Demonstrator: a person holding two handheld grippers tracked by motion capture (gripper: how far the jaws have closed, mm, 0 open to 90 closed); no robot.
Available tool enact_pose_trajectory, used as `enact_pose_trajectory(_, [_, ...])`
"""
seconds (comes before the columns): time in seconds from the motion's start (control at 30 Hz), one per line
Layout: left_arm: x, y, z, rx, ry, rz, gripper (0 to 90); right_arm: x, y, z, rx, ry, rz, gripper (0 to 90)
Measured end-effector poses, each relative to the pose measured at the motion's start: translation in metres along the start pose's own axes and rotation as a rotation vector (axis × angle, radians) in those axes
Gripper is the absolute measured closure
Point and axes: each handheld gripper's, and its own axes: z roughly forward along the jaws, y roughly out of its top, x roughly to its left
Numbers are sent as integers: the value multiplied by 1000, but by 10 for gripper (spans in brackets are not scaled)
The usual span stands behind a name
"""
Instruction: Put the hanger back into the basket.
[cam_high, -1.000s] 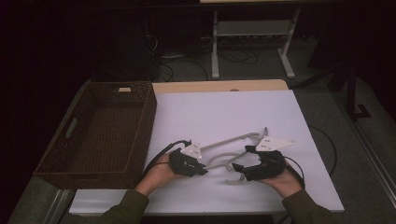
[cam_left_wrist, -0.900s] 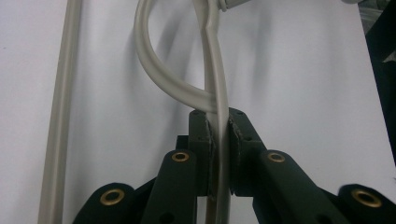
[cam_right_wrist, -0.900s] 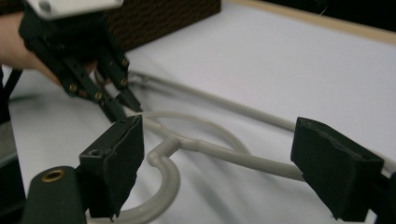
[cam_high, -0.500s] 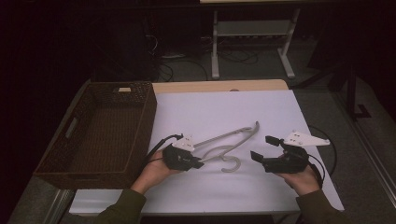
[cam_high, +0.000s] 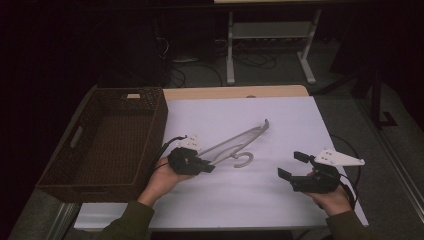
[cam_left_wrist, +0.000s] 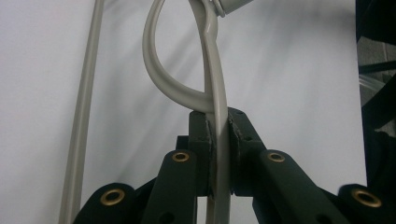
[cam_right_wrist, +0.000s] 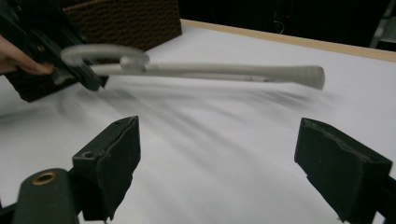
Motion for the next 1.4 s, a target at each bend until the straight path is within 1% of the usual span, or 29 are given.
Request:
enact_pose_trajectory(0.03, [1, 1, -3, -1, 3, -5, 821, 0, -1, 0, 1, -4, -3, 139])
enact_pose_trajectory(0.07, [1, 2, -5, -14, 6, -17, 821, -1, -3, 0, 5, -7, 1, 139])
enact_pose_trajectory(0.2, [4, 7, -15, -60, -7, -54, 821, -2, -5, 2, 19, -24, -8, 139])
enact_pose_trajectory(0.23, [4, 8, -18, -62, -4, -48, 821, -2, -5, 3, 18, -26, -10, 139])
enact_pose_trajectory(0.4, [2, 16, -33, -75, 0, -74, 821, -1, -5, 4, 20, -26, -13, 137])
enact_pose_trajectory(0.57, [-1, 30, -51, -86, 9, -77, 821, -2, -5, 4, 14, -33, -9, 137])
enact_pose_trajectory(0.7, [0, 40, -67, -92, 9, -81, 821, -2, -4, 3, 14, -36, -14, 137])
enact_pose_trajectory(0.83, [3, 46, -85, -105, 15, -91, 821, -2, -4, 2, 12, -40, -15, 137])
enact_pose_trajectory(0.87, [4, 47, -90, -114, 9, -98, 821, -2, -4, 2, 13, -41, -18, 138])
enact_pose_trajectory(0.9, [5, 47, -94, -128, -7, -106, 821, -2, -4, 2, 15, -41, -15, 138])
enact_pose_trajectory(0.93, [6, 48, -97, -136, -18, -108, 822, -2, -4, 3, 11, -41, -24, 137])
enact_pose_trajectory(0.97, [6, 49, -100, -141, -24, -114, 821, -2, -4, 3, 13, -41, -20, 138])
enact_pose_trajectory(1.07, [7, 52, -109, -133, -7, -113, 822, -2, -4, 2, 9, -43, -18, 138])
enact_pose_trajectory(1.17, [8, 54, -117, -142, -6, -115, 822, -2, -4, 3, 13, -43, -19, 138])
enact_pose_trajectory(1.27, [9, 56, -126, -146, 10, -109, 821, -2, -4, 3, 15, -45, -20, 139])
enact_pose_trajectory(1.4, [12, 56, -137, -155, 24, -117, 822, -2, -4, 3, 12, -45, -22, 139])
